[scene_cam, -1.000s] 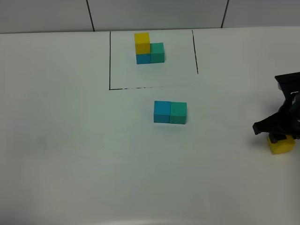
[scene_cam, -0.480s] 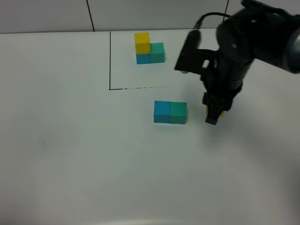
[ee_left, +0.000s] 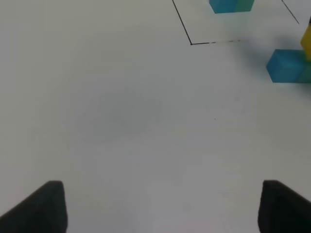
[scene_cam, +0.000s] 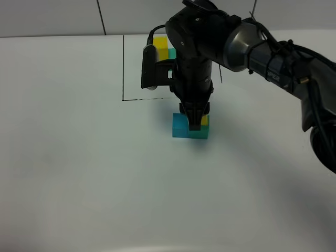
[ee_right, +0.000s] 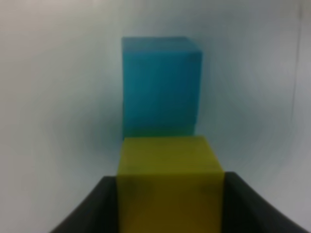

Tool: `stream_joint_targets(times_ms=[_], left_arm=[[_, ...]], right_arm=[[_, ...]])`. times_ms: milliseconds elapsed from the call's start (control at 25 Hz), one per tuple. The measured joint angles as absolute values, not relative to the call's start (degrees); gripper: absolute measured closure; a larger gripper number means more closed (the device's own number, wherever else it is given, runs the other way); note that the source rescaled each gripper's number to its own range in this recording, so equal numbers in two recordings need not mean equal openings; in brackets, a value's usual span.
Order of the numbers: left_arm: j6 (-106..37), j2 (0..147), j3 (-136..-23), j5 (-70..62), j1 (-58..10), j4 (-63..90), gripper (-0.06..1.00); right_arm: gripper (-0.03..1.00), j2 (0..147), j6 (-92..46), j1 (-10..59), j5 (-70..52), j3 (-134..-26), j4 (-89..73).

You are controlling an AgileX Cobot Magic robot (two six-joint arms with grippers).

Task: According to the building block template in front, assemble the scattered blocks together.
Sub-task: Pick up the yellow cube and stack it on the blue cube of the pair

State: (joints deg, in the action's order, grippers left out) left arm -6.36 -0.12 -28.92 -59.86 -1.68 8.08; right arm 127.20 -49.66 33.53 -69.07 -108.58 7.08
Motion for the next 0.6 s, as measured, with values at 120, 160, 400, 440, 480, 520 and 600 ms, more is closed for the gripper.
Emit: stream_joint_targets(times_ms=[120,160,400,440,480,520,600], left_arm=[[-6.36,-0.12,-28.92,-59.86,-1.68,8.08,0.27],[-6.36,-0.12,-28.92,-59.86,-1.68,8.08,0.27],[-6.36,-0.12,-28.92,-59.86,-1.68,8.08,0.27],[-6.36,-0.12,-28.92,-59.86,-1.68,8.08,0.27],[-6.36,-0.12,-28.92,-59.86,-1.68,8.08,0.27],[-6.36,-0.12,-28.92,-59.86,-1.68,8.08,0.27],[-6.36,-0.12,-28.92,-59.86,-1.68,8.08,0.27]], right_arm=[[0.95,128.93,-50.82,33.53,-69.40,-110.17,6.69],[0.95,129.14,-51.07,33.53,-69.40,-110.44,6.40],[0.95,129.14,-52.85,33.53,-68.73,-111.30,2.50],[0.95,129.14,-52.89,33.53,-68.42,-111.36,2.17],[0.95,129.14,-52.91,33.53,-68.26,-111.53,1.69],[0.95,129.14,-52.91,33.53,-68.27,-111.79,1.29],[0.95,129.14,-52.91,33.53,-67.89,-111.93,0.79]])
